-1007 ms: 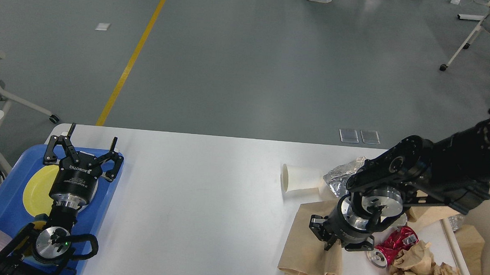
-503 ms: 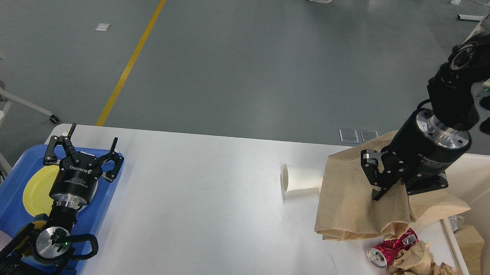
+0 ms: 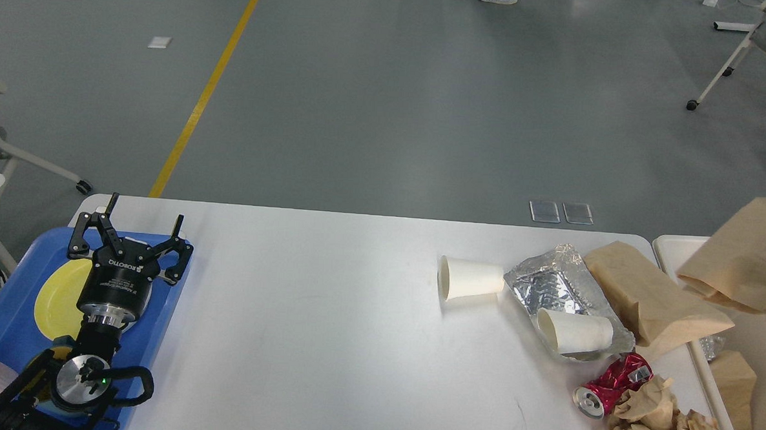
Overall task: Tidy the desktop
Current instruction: 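Lift the brown paper bag and carry it toward the white bin, then release the paper bag into the bin and raise the right gripper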
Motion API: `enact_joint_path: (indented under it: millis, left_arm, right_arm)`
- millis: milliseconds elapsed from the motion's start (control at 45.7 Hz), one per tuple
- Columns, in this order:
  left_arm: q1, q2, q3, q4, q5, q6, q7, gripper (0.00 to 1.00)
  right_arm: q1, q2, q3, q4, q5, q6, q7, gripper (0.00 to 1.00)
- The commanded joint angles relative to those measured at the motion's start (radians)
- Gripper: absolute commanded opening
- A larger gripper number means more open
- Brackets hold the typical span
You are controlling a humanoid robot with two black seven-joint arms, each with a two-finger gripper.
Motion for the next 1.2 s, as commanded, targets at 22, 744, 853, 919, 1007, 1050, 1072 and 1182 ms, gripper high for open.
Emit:
enact_joint_path:
  millis: [22, 744, 853, 919, 1007, 1050, 1072, 1182]
  left_arm:
    - [0.000, 0.000, 0.000, 0.000, 0.000, 0.000, 0.000, 0.96]
    - [0.000, 0.000, 0.000, 0.000, 0.000, 0.000, 0.000, 0.96]
    - [-0.001, 0.000, 0.000, 0.000, 0.000, 0.000, 0.000, 0.96]
    - [0.000, 0.000, 0.000, 0.000, -0.001, 0.000, 0.000, 0.96]
    - [0.000, 0.000, 0.000, 0.000, 0.000, 0.000, 0.000, 0.96]
    - [-0.001, 0.000, 0.000, 0.000, 0.000, 0.000, 0.000, 0.96]
    - [0.000, 0.000, 0.000, 0.000, 0.000, 0.000, 0.000, 0.96]
    - [0.000, 0.000, 0.000, 0.000, 0.000, 0.000, 0.000, 0.96]
  right_arm:
    - [-0.261, -0.086, 0.037, -0.231, 0.004, -0.085, 0.000, 0.00]
    - [-1.580, 0.274, 0.633, -1.319, 0.004, -0.432, 0.002, 0.00]
    - [-1.594, 0.304, 0.636, -1.319, 0.005, -0.473, 0.002, 0.00]
    - [-1.610, 0.317, 0.636, -1.319, 0.005, -0.480, 0.002, 0.00]
    - [-1.627, 0.327, 0.634, -1.320, 0.005, -0.487, 0.002, 0.00]
    - [-1.627, 0.327, 0.636, -1.319, 0.007, -0.490, 0.002, 0.00]
    - [-1.627, 0.327, 0.636, -1.319, 0.007, -0.492, 0.002, 0.00]
    - [-1.627, 0.327, 0.636, -1.319, 0.008, -0.493, 0.000, 0.00]
